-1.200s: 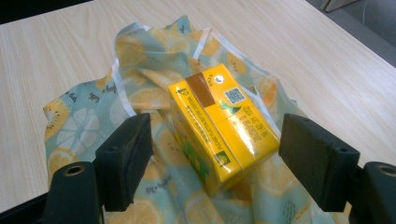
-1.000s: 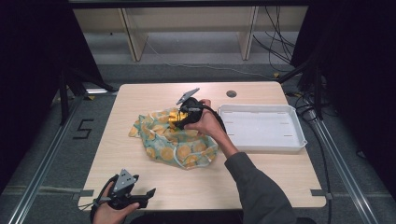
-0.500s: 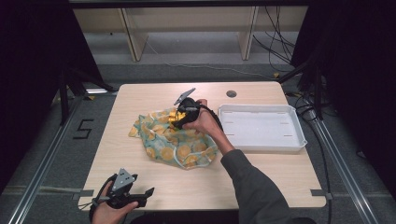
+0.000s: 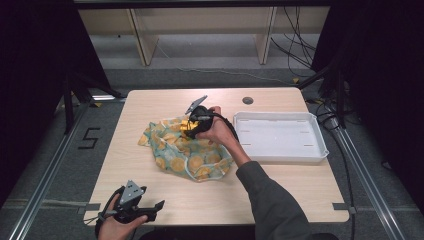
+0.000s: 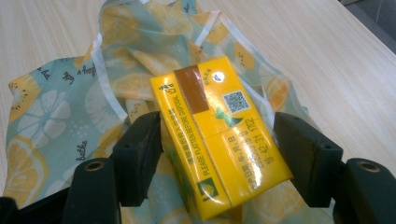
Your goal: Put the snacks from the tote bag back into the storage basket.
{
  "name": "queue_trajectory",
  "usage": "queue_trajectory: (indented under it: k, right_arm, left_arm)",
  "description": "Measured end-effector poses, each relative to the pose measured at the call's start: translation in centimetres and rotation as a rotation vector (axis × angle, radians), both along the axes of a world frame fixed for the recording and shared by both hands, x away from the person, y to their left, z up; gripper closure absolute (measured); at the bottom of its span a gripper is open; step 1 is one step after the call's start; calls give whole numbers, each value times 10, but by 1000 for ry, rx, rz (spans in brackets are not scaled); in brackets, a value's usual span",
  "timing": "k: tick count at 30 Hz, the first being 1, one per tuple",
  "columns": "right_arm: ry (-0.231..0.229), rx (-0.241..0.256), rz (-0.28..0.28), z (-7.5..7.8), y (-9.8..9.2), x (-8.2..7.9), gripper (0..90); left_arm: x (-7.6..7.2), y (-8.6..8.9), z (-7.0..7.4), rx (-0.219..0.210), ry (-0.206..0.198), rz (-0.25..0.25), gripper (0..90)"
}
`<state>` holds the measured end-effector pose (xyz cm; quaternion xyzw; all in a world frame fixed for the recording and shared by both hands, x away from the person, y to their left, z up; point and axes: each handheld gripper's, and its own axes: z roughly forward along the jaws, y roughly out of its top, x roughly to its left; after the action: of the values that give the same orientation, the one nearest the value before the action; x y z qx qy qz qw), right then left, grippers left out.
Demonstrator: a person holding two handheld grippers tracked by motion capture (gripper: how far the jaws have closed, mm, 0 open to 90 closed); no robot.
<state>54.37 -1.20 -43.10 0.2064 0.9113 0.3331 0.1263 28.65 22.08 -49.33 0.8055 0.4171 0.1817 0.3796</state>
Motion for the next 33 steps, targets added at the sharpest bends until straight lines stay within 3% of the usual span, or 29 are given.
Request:
queue_trajectory:
  k: [4,5,16,22,25,26,33]
  right_arm:
    - [-1,0,6,0,2,1,339]
    - [-2,2,13,-1,4,2,343]
    - [-11,-48,63,-2,8,3,469]
    - [2,-43,96,-5,8,6,477]
    - [24,-34,90,-7,7,6,478]
    - [4,-33,104,-8,7,9,479]
    - [35,-22,98,-11,6,11,487]
  left_arm:
    - [1,0,0,4,-7,6,192]
    - [1,-1,-1,-12,0,13,192]
    - [1,0,-1,-10,-3,8,192]
    - [1,0,-1,-9,3,5,192]
    - [1,2,-1,19,8,-15,192]
    - [1,2,-1,17,6,-17,192]
    - [1,1,-1,18,8,-18,192]
